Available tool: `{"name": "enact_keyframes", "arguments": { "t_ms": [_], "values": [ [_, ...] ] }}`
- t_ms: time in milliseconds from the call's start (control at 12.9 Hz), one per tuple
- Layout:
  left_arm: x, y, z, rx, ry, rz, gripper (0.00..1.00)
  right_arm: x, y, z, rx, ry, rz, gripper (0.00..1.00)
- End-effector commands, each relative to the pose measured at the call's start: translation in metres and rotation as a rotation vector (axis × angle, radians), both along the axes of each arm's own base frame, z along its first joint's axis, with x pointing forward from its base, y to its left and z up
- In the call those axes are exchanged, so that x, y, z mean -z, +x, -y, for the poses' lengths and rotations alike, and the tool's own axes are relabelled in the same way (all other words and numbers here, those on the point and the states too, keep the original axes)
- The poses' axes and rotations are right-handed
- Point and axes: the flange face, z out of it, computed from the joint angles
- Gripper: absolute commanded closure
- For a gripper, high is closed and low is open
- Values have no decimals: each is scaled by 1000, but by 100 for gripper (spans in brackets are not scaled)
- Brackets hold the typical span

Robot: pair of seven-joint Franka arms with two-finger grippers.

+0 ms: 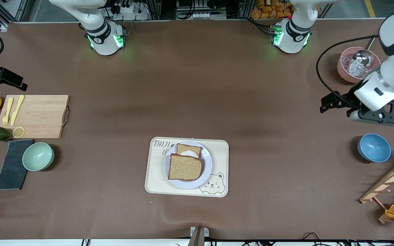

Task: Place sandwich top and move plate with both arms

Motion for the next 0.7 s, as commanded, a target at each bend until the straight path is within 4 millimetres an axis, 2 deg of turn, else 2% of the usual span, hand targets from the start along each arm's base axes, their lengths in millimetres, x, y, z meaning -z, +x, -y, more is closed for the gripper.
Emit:
{"name": "enact_keyframes", "arguments": {
  "t_ms": [0, 233, 622],
  "values": [
    [-33, -27, -16, -67, 16, -7, 0, -1, -1, 1, 14, -4, -5, 0],
    [-48, -33, -25, -71, 9, -11, 0, -1, -1, 1, 13, -4, -5, 0],
    [-62, -34, -20, -48, 25, -27, 0, -1, -1, 0, 0, -3, -5, 0]
  ]
}}
